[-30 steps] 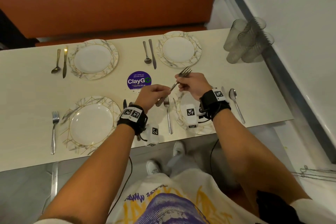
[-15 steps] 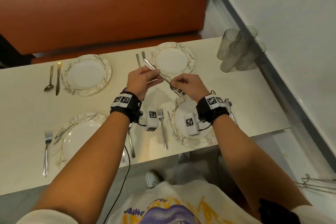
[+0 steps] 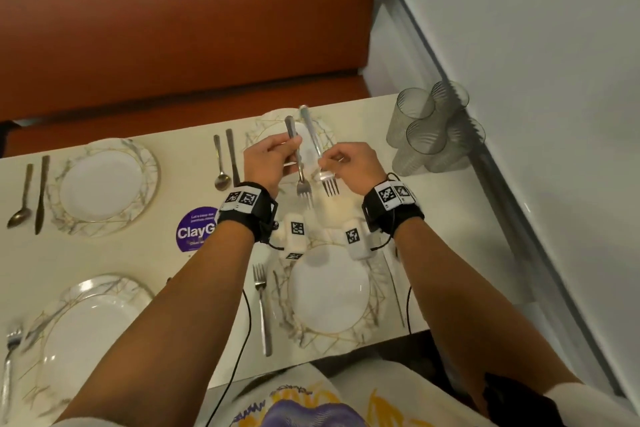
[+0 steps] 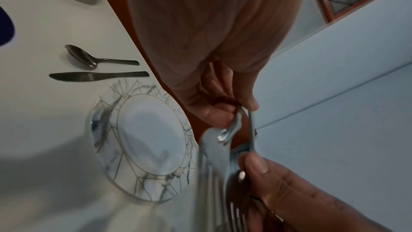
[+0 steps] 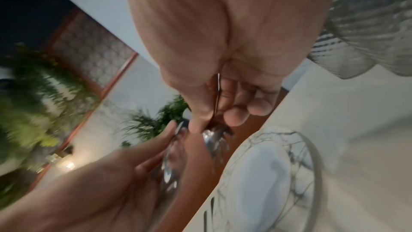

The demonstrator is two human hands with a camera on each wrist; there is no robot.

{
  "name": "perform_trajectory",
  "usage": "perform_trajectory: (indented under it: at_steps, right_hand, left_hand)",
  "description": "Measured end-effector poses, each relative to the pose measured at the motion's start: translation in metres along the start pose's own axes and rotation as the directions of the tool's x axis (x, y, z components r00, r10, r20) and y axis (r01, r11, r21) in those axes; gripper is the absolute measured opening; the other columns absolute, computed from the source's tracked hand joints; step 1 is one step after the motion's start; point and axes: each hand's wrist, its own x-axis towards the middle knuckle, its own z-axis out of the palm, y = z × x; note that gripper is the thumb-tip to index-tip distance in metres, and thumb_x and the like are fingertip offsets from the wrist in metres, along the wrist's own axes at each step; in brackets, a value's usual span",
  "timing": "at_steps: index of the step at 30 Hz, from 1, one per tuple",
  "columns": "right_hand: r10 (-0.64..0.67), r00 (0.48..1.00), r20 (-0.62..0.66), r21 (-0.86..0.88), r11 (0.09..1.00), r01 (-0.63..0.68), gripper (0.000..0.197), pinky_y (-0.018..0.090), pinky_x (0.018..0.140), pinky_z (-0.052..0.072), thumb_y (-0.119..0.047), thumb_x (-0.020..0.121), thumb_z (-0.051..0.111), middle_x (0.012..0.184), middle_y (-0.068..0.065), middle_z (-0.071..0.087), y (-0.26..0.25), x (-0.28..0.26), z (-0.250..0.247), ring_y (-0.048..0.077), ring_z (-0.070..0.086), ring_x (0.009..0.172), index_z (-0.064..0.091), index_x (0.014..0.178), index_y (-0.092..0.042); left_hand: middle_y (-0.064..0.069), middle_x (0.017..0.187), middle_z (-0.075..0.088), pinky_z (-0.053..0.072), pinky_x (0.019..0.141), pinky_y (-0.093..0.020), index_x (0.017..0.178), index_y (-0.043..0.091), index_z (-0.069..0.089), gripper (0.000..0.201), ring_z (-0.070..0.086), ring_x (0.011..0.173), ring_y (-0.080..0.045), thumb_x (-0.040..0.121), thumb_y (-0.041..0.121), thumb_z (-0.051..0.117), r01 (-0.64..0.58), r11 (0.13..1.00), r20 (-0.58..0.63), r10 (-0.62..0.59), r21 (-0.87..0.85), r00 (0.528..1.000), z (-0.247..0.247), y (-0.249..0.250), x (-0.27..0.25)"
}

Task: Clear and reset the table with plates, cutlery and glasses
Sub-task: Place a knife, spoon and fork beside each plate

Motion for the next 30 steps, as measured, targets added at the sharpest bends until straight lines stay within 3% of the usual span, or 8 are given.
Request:
perform_trajectory:
  at_steps: [3,6,8,13,17,21,25,30]
  right_hand:
    - [0.1,0.993,-0.068,-0.009,0.995,-0.101,0.006,0.038,0.08,0.06,-0.021,0.084,0.078,0.086,-0.002,0.077,0.026,0.031,-0.014,0.015,0.07,0.078,0.08,0.088,-0.017]
    - [0.205,0.973,-0.106,-0.099,0.971,-0.216,0.006,0.006,0.06,0.048,-0.013,0.087,0.073,0.088,-0.002,0.076,0.051,0.058,-0.018,0.006,0.063,0.069,0.079,0.085,-0.015]
    - [0.264,0.96,-0.098,-0.183,0.943,-0.278,0.011,-0.002,0.049,0.037,-0.01,0.09,0.069,0.087,-0.002,0.072,0.063,0.069,-0.017,0.005,0.059,0.063,0.079,0.087,-0.015]
    - [0.392,0.918,-0.054,-0.203,0.896,-0.395,0.011,0.004,0.045,0.044,-0.006,0.092,0.067,0.087,0.004,0.073,0.097,0.09,-0.007,0.0,0.057,0.054,0.078,0.093,-0.004]
    - [0.44,0.896,-0.061,-0.227,0.868,-0.442,0.012,0.019,0.074,0.056,-0.012,0.09,0.07,0.092,0.009,0.078,0.105,0.101,-0.001,0.015,0.067,0.071,0.08,0.093,-0.005]
    - [0.485,0.868,-0.102,-0.206,0.844,-0.496,0.013,0.017,0.069,0.056,-0.017,0.086,0.077,0.088,0.004,0.077,0.107,0.114,0.001,0.011,0.065,0.062,0.08,0.092,-0.006]
    - [0.536,0.837,-0.11,-0.117,0.829,-0.547,0.011,0.033,0.073,0.064,-0.015,0.084,0.079,0.078,0.01,0.077,0.107,0.123,0.006,0.019,0.074,0.066,0.079,0.083,-0.003]
    - [0.549,0.828,-0.116,-0.076,0.826,-0.558,0.014,0.015,0.058,0.053,-0.016,0.087,0.077,0.078,0.009,0.077,0.105,0.126,0.006,0.016,0.074,0.066,0.079,0.088,-0.002]
  left_hand:
    - [-0.006,0.093,0.072,0.06,0.066,-0.023,0.106,0.014,0.075,0.013,0.068,0.079,-0.016,0.094,0.018,0.075,0.0,0.999,-0.037,0.002,0.047,0.999,0.008,-0.004,0.015]
    - [-0.01,0.094,0.072,0.06,0.064,-0.024,0.11,0.005,0.075,0.023,0.068,0.079,-0.02,0.092,0.02,0.076,0.024,0.997,-0.065,-0.019,0.072,0.998,0.011,-0.012,0.026]
    - [-0.011,0.093,0.072,0.062,0.065,-0.026,0.111,0.002,0.074,0.027,0.069,0.08,-0.022,0.092,0.021,0.077,0.041,0.995,-0.076,-0.035,0.086,0.997,0.011,-0.018,0.031]
    - [-0.017,0.098,0.075,0.064,0.069,-0.03,0.104,0.008,0.075,0.02,0.07,0.082,-0.024,0.092,0.024,0.077,0.099,0.989,-0.091,-0.088,0.115,0.992,0.013,-0.029,0.045]
    - [-0.015,0.096,0.075,0.062,0.065,-0.026,0.101,0.007,0.075,0.017,0.07,0.081,-0.022,0.092,0.022,0.077,0.113,0.988,-0.106,-0.102,0.105,0.989,0.012,-0.033,0.051]
    - [-0.012,0.091,0.074,0.061,0.064,-0.025,0.103,0.004,0.075,0.021,0.07,0.08,-0.022,0.091,0.022,0.078,0.118,0.988,-0.117,-0.106,0.099,0.988,0.01,-0.038,0.054]
    - [-0.01,0.087,0.072,0.06,0.063,-0.026,0.104,0.002,0.075,0.024,0.069,0.078,-0.023,0.09,0.021,0.079,0.131,0.988,-0.124,-0.12,0.087,0.985,0.007,-0.042,0.057]
    - [-0.015,0.092,0.072,0.064,0.068,-0.034,0.104,0.0,0.074,0.027,0.068,0.082,-0.027,0.089,0.022,0.08,0.132,0.988,-0.135,-0.12,0.086,0.984,0.0,-0.047,0.06]
